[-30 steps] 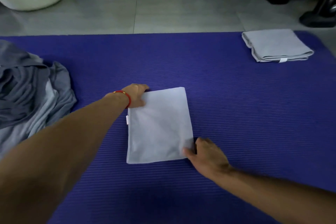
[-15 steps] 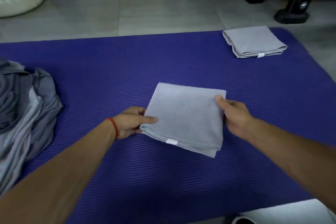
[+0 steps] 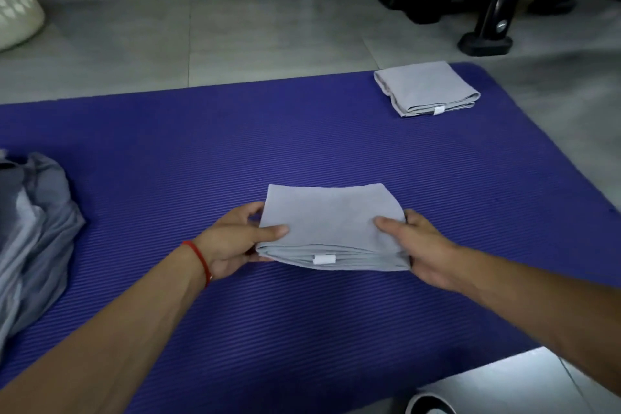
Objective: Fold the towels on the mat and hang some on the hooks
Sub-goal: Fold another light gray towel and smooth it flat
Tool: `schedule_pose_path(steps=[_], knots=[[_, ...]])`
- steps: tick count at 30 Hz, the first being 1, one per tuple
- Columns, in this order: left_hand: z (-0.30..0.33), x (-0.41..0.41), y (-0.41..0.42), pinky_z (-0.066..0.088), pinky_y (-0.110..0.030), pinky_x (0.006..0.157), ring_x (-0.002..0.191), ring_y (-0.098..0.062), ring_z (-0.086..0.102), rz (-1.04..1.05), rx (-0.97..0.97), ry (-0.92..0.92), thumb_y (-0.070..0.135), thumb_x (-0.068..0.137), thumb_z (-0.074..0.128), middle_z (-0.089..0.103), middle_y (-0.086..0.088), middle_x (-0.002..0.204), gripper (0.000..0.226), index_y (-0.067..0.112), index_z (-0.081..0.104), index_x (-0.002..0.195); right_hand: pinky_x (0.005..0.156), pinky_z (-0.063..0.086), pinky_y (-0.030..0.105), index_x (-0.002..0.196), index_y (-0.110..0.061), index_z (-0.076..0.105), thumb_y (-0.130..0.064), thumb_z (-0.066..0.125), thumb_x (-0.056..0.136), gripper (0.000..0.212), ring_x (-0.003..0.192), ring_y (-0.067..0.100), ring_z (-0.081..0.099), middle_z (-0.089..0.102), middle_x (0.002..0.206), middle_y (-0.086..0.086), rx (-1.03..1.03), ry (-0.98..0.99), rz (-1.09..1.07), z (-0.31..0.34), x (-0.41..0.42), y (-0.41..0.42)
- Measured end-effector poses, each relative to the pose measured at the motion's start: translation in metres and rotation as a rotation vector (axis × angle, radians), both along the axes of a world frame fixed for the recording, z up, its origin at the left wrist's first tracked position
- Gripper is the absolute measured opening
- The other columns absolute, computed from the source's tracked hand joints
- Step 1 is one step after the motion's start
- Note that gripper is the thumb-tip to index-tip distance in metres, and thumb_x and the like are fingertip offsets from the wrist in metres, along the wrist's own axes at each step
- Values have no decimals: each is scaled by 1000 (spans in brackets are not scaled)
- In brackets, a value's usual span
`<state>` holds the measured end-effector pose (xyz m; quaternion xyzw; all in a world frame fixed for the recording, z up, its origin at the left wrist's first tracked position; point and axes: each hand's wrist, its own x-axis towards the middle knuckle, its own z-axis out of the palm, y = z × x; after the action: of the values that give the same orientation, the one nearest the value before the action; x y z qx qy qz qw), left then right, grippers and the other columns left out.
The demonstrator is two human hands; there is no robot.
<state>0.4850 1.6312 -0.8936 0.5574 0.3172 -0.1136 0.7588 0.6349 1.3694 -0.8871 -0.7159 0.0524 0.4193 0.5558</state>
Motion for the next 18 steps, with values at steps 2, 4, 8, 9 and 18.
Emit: schedule_pose_path(steps=[2,4,8,9,18], knots=[[15,15,-14,61,-38,82,104,-25,72,8,-47,-33,9,79,79,75,-9,115,50,21,62,124,84,62,43,127,-15,52,-24,73,94,40,104,26,73,73,119,8,4,27,-48,25,11,-16],[28,33,-30,62,-34,76,97,-23,72,35,-102,-32,10,78,78,75,-9,114,47,19,64,122,82,61,41,126,-10,56,-18,72,94,37,106,28,72,73,120,11,-7,36,-72,50,24,-36],[47,87,-62,58,-28,60,71,-14,70,28,-135,18,12,86,75,75,-6,89,26,8,69,110,70,63,36,124,6,63,-7,71,92,35,103,29,72,72,119,20,2,9,-185,90,61,-72],[51,104,-68,57,-26,56,64,-13,69,39,-144,36,11,88,73,74,-7,82,17,6,70,104,67,63,34,123,7,63,-7,71,92,35,100,29,73,73,116,20,-2,-7,-222,96,71,-77],[68,267,-95,59,-32,59,77,-20,68,93,-98,32,3,93,65,73,-9,93,16,9,68,108,45,52,25,107,-2,63,-11,73,91,21,77,24,66,67,100,16,-11,-200,-575,74,219,-69]])
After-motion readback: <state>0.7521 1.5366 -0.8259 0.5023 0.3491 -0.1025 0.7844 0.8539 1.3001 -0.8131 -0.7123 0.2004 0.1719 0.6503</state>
